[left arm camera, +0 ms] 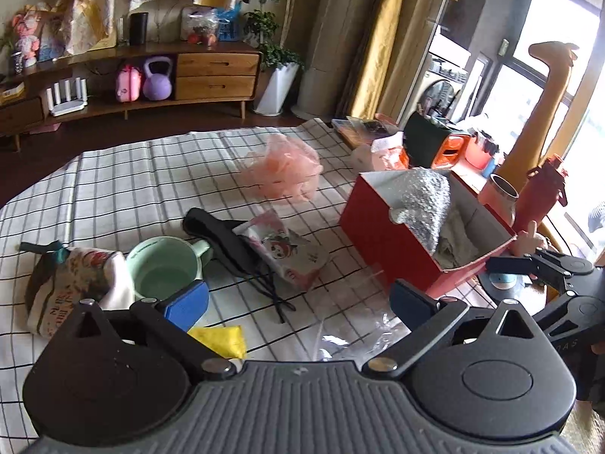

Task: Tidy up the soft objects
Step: 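Lift both open grippers up and away from the red box, then grasp the Christmas print bag with the left gripper while the right grasps the clear plastic bag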

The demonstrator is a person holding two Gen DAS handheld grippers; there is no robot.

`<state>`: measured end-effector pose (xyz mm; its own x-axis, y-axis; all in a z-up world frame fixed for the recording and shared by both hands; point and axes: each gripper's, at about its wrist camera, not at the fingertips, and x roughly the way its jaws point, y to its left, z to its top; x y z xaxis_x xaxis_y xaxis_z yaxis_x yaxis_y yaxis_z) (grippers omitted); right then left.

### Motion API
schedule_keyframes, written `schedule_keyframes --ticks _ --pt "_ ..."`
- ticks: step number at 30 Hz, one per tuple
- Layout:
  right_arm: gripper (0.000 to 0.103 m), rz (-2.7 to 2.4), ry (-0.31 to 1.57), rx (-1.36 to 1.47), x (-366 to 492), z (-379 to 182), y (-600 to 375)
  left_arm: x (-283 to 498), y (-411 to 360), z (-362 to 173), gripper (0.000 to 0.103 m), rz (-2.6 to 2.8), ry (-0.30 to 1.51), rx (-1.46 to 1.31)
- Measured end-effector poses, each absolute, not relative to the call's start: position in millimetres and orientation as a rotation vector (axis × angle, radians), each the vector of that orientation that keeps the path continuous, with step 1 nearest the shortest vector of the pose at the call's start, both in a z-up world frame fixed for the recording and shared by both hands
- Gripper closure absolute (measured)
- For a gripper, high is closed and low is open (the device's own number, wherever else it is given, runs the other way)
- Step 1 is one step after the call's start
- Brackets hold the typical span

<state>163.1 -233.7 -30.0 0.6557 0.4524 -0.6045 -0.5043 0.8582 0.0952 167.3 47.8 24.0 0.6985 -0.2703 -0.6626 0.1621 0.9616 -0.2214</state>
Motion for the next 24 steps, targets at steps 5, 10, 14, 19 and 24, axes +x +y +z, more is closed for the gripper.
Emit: schedule_keyframes --ticks 5,10,14,19,24 --pt "0.001 0.578 0.695 -0.123 161.4 -45.4 -214.7 156.7 94.9 20.3 0.0 -0.176 0.757 -0.204" --pt "0.002 0.591 0.714 -0.172 163.3 -63.0 -199.6 151.4 143.5 16.0 0.0 -0.068 0.733 -0.216" --pt "0.003 0.598 0.743 -0.195 170.4 -76.4 -193.3 150.5 176.9 4.2 0.0 -0.007 0.746 -0.242" --pt "0.007 0.591 0.759 -0.264 177.0 -90.0 -184.5 155.8 194.4 -16.9 0.0 -0.013 0.772 -0.255" --pt "0.01 0.602 0.795 -0.317 185.8 -106.4 -176.4 167.6 180.1 -45.2 0.001 -0.054 0.816 -0.186"
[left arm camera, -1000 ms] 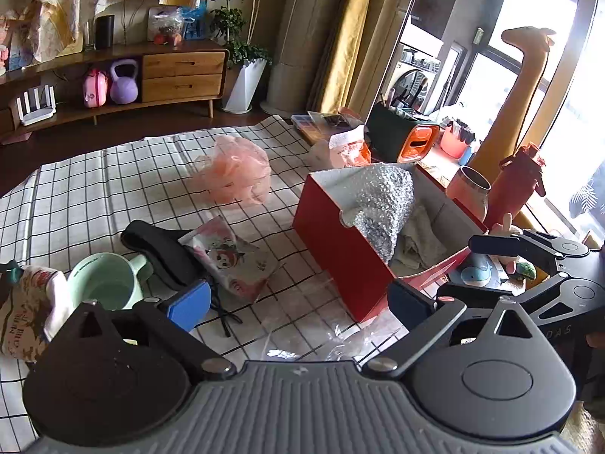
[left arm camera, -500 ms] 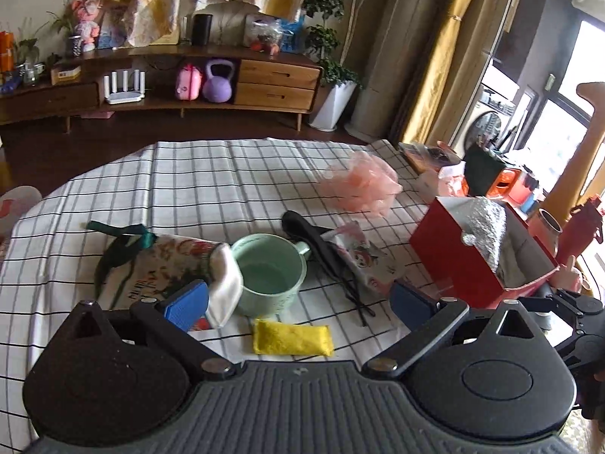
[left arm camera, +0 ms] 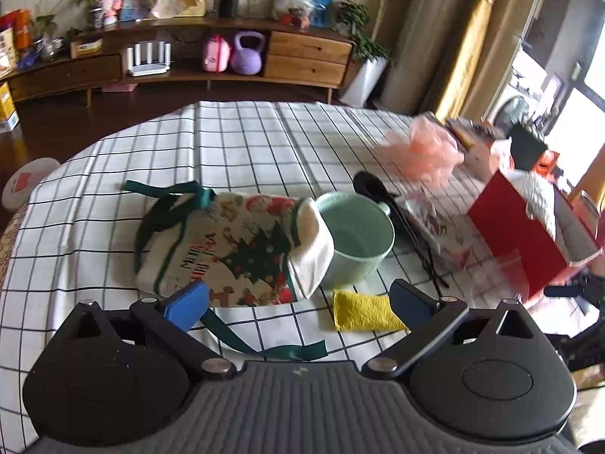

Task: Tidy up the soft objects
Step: 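Grasp the Christmas print bag with the left gripper while the right grasps the clear plastic bag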

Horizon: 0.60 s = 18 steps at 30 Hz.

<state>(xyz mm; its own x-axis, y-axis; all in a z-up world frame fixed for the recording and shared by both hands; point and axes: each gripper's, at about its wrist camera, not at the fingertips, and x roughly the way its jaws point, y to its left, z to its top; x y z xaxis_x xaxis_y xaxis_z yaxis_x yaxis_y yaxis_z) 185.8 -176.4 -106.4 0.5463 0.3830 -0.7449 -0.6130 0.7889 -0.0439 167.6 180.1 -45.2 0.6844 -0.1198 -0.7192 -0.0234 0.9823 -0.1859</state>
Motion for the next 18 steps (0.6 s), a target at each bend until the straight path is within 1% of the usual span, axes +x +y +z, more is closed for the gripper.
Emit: schedule_keyframes --ticks 14,18 --pt "0.01 0.656 0.873 -0.441 198.0 -139.5 -171.5 196.2 159.8 -105.0 0.001 -0.028 0.824 -0.043" --pt "0.013 0.662 0.9 -0.447 202.1 -150.6 -171.9 202.0 160.4 -115.1 0.001 -0.004 0.811 -0.015"
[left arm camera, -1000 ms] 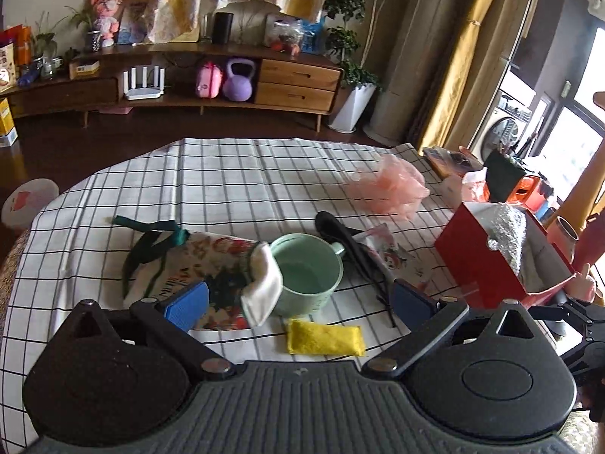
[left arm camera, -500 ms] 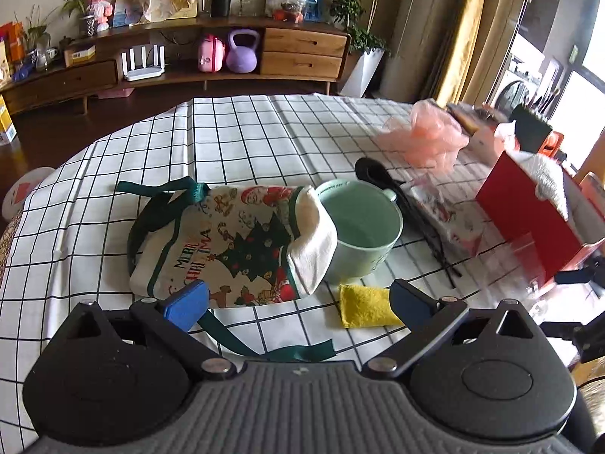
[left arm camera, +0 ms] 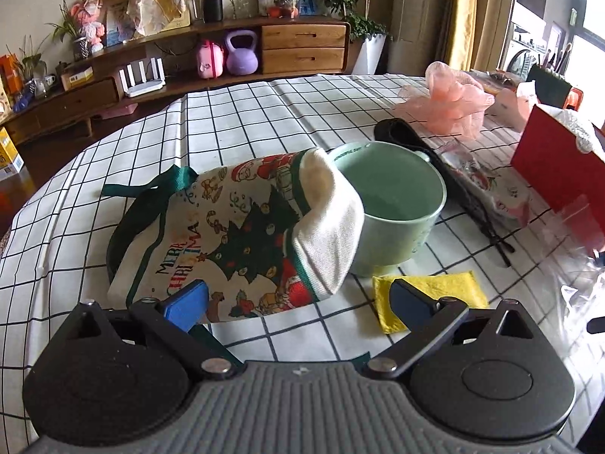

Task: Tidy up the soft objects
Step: 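Grasp the Christmas print bag with the left gripper while the right grasps the clear plastic bag, then lift and carry the Christmas bag and plastic bag with both grippers toward the red box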

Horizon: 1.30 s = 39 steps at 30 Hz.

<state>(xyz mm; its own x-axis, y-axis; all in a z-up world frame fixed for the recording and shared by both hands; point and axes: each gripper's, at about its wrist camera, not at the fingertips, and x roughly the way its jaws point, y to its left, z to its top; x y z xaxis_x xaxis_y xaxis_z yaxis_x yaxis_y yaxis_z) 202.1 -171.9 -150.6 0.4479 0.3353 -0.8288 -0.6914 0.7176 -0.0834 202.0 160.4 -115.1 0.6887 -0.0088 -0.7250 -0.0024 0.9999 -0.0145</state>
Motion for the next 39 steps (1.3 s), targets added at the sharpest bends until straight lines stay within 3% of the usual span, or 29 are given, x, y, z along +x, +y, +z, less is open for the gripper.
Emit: schedule_keyframes --ticks 6,9,11,16,19,23,29,39 --pt "0.022 0.664 0.922 -0.432 208.6 -159.0 -173.1 207.9 174.6 -124.2 0.002 0.062 0.78 -0.035" --pt "0.025 0.67 0.923 -0.421 211.0 -160.6 -174.0 208.1 178.8 -125.0 0.012 0.073 0.75 -0.033" --pt "0.029 0.674 0.923 -0.405 212.5 -160.5 -174.9 207.9 177.8 -125.4 0.025 0.074 0.74 -0.022" --pt "0.042 0.667 0.91 -0.383 213.6 -158.9 -176.2 209.1 175.5 -125.5 0.03 0.1 0.735 0.002" --pt "0.052 0.646 0.899 -0.371 214.1 -157.9 -177.5 206.9 175.3 -121.7 0.051 0.086 0.723 -0.004" --pt "0.066 0.626 0.894 -0.354 214.3 -156.7 -180.8 202.8 170.8 -114.3 0.066 0.089 0.698 0.012" --pt "0.075 0.598 0.862 -0.332 208.8 -149.5 -184.1 193.7 172.9 -95.4 0.08 0.134 0.635 0.007" --pt "0.079 0.576 0.808 -0.251 191.7 -118.9 -194.0 175.1 198.8 -50.5 0.088 0.197 0.55 -0.048"
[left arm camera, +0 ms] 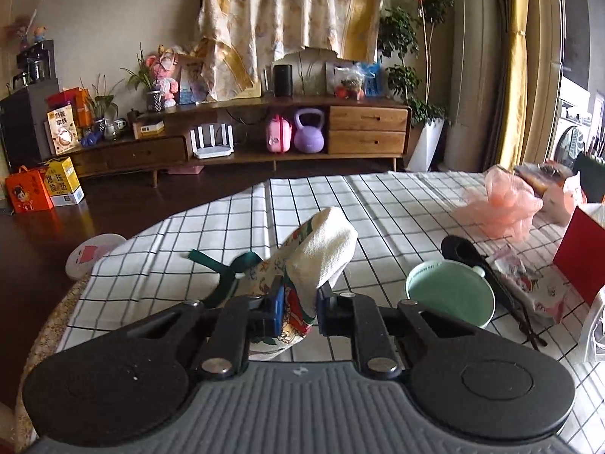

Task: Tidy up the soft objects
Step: 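Lift and carry the Christmas bag and plastic bag with both grippers toward the red box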

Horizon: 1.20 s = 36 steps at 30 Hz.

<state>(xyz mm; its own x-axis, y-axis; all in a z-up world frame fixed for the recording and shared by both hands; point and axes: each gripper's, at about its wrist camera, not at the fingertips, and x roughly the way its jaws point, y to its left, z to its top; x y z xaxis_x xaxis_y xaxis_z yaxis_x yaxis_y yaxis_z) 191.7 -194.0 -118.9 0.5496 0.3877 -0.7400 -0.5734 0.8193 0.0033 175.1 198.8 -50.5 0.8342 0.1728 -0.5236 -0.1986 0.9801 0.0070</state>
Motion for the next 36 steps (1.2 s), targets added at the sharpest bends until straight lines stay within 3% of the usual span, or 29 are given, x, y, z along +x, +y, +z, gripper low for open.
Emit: schedule_keyframes --ticks 22,36 --pt "0.088 0.614 0.685 -0.151 126.1 -46.1 -226.7 100.7 164.6 25.0 0.092 0.124 0.525 -0.073" --pt "0.088 0.559 0.608 -0.106 115.5 -15.6 -266.3 89.1 85.7 76.6 0.092 -0.087 0.465 -0.088"
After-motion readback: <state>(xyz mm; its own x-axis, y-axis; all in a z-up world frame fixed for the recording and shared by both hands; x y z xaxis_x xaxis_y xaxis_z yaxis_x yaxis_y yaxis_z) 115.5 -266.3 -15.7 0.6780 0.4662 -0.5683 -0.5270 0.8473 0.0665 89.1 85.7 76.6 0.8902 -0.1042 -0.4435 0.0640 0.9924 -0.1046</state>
